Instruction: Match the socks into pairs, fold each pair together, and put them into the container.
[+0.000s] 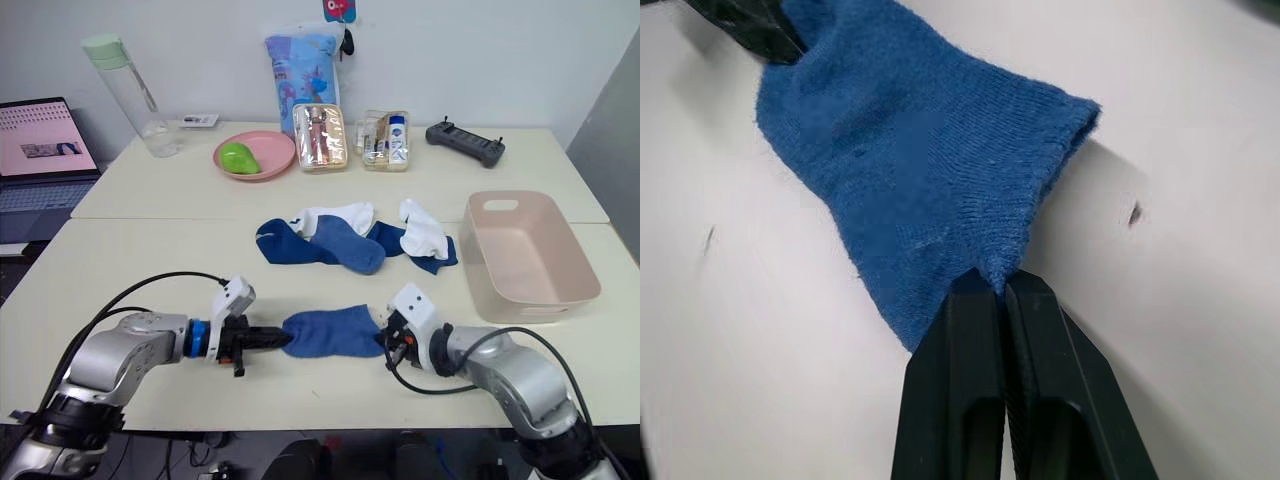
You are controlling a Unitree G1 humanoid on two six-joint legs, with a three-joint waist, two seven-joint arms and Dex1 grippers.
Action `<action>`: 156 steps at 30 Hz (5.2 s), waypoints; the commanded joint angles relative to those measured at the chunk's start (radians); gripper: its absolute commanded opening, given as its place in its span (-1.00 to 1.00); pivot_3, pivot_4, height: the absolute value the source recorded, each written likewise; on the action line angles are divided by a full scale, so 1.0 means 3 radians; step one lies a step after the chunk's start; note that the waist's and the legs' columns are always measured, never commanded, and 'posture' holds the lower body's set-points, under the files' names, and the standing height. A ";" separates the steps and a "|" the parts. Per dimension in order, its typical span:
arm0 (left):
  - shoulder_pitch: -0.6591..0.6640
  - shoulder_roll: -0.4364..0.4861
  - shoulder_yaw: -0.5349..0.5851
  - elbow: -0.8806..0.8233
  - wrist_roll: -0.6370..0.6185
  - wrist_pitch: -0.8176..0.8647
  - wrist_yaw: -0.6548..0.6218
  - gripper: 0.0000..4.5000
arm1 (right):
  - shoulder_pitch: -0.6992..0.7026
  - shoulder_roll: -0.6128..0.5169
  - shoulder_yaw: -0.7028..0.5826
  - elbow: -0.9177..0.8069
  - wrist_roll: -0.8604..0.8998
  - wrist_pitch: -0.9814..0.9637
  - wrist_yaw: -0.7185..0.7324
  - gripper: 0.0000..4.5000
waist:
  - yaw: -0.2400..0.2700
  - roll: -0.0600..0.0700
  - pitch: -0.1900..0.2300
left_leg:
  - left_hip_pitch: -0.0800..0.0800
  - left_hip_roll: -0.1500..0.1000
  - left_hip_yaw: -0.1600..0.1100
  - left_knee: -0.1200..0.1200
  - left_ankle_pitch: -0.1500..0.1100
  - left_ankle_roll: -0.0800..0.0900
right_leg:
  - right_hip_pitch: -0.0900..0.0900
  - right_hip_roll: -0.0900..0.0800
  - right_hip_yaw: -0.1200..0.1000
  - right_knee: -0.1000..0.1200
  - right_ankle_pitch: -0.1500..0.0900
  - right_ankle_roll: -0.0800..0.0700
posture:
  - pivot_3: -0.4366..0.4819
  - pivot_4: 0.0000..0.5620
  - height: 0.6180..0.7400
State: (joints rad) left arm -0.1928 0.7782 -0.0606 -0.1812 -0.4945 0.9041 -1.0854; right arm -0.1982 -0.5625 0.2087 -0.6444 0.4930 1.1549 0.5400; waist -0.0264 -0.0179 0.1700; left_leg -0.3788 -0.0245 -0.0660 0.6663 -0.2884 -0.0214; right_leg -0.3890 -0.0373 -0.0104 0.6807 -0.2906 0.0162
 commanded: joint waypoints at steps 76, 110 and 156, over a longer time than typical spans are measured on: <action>0.0189 0.0073 0.1083 -0.0083 -0.0484 -0.1460 -0.0053 1.00 | -0.1275 0.1489 -0.0762 0.1083 -0.0339 0.0030 -0.1326 -0.98 | -0.0010 0.0002 0.0004 | -0.0009 0.0002 0.0009 -0.0008 0.0003 -0.0002 | -0.0020 0.0001 0.0004 0.0002 0.0001 -0.0002 | -0.05 -0.47 0.88; 0.0404 0.0291 0.1292 -0.0152 -0.0529 -0.1415 -0.0086 1.00 | -0.1676 0.0775 -0.0411 0.0965 0.0705 0.0291 -0.0157 -0.98 | -0.0001 0.0002 0.0004 | -0.0012 0.0003 0.0007 -0.0012 0.0002 -0.0001 | -0.0020 -0.0002 0.0000 -0.0005 0.0002 -0.0003 | -0.05 -0.47 0.88; -0.0438 -0.0843 0.0079 0.0130 -0.0045 -0.0113 0.1417 -0.31 | -0.0795 -0.0765 -0.0264 0.0030 0.0151 -0.0979 0.0858 0.40 | 0.0034 -0.0008 0.0017 | -0.0009 -0.0001 0.0001 -0.0003 0.0003 -0.0002 | -0.0006 -0.0003 -0.0003 -0.0004 0.0002 -0.0001 | -0.05 -0.47 0.88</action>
State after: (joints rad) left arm -0.3168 0.5383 -0.0285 -0.1428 -0.5030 0.8848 -0.6391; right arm -0.4397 -0.7789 0.1416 -0.6119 0.5391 0.8906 0.7874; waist -0.0164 -0.0203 0.1750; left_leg -0.3815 -0.0247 -0.0658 0.6654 -0.2876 -0.0221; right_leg -0.3909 -0.0381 -0.0114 0.6793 -0.2900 0.0158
